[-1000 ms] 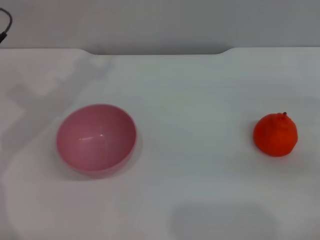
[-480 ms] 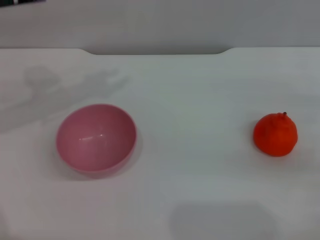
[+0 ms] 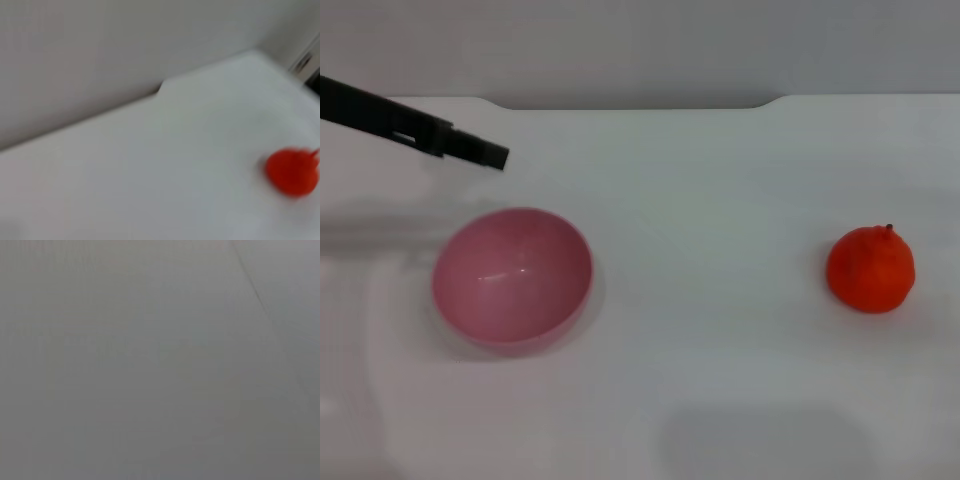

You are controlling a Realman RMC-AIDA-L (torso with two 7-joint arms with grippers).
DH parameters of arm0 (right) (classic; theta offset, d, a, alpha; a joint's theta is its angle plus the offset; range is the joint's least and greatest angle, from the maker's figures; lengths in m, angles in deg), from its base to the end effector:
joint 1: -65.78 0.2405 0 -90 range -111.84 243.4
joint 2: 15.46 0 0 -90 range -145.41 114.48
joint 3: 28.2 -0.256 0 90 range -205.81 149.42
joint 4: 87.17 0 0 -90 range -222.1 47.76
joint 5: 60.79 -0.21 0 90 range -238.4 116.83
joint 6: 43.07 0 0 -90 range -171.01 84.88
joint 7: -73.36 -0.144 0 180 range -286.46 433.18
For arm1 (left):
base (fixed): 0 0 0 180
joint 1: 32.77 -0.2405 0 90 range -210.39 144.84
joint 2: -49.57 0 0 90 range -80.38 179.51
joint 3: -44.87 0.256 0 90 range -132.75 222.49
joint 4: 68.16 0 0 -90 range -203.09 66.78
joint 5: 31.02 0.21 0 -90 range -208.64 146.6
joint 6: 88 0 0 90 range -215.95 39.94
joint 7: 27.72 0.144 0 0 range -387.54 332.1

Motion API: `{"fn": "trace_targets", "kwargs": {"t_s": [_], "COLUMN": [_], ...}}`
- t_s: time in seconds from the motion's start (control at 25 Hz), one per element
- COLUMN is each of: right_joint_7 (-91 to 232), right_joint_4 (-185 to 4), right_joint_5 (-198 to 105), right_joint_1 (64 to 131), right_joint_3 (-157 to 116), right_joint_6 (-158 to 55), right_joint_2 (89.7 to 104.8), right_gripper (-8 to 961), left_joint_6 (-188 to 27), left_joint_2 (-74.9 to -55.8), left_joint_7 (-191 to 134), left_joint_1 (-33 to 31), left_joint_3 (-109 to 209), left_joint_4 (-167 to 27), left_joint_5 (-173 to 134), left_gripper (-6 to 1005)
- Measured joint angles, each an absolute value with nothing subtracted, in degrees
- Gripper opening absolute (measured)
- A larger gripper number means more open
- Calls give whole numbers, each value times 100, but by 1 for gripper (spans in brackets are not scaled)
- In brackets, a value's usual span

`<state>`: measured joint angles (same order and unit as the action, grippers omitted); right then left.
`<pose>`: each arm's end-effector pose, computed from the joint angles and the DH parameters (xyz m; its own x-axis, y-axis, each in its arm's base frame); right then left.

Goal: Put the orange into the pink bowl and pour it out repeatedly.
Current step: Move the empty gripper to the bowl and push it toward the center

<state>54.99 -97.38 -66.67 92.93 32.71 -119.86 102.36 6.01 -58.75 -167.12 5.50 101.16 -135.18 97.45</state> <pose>0.3430 0.3451 0.1096 0.5482 0.4481 -0.7062 -0.8309 0.1955 -0.5209 -0.1921 0.3891 0.0994 0.6858 0.7105 0.1578 0.7219 -0.6364 -0.2718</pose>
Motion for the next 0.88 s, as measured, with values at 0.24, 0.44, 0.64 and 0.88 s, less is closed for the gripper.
{"fn": "trace_targets", "kwargs": {"t_s": [0.24, 0.44, 0.64, 0.88], "right_joint_7": [5500, 5499, 5500, 5500], "right_joint_4": [-9736, -9736, -9715, -9704], "right_joint_5": [-6667, -6667, -6668, -6668], "right_joint_1": [9272, 9267, 9284, 9319], "right_joint_3": [3287, 3296, 3332, 3395], "right_joint_6": [-11986, -11987, -11988, -11988], "right_joint_2": [10270, 10286, 10299, 10315], "right_gripper": [455, 456, 456, 456], "left_joint_6": [696, 537, 329, 119], "left_joint_2": [-6217, -6405, -6583, -6658], "left_joint_7": [-16850, -16884, -16891, -16870], "left_joint_1": [581, 534, 423, 290], "left_joint_3": [10096, 10074, 10069, 10069], "left_joint_4": [-14027, -14175, -14072, -13903], "left_joint_5": [10705, 11312, 11731, 11842], "left_gripper": [522, 525, 605, 688]}}
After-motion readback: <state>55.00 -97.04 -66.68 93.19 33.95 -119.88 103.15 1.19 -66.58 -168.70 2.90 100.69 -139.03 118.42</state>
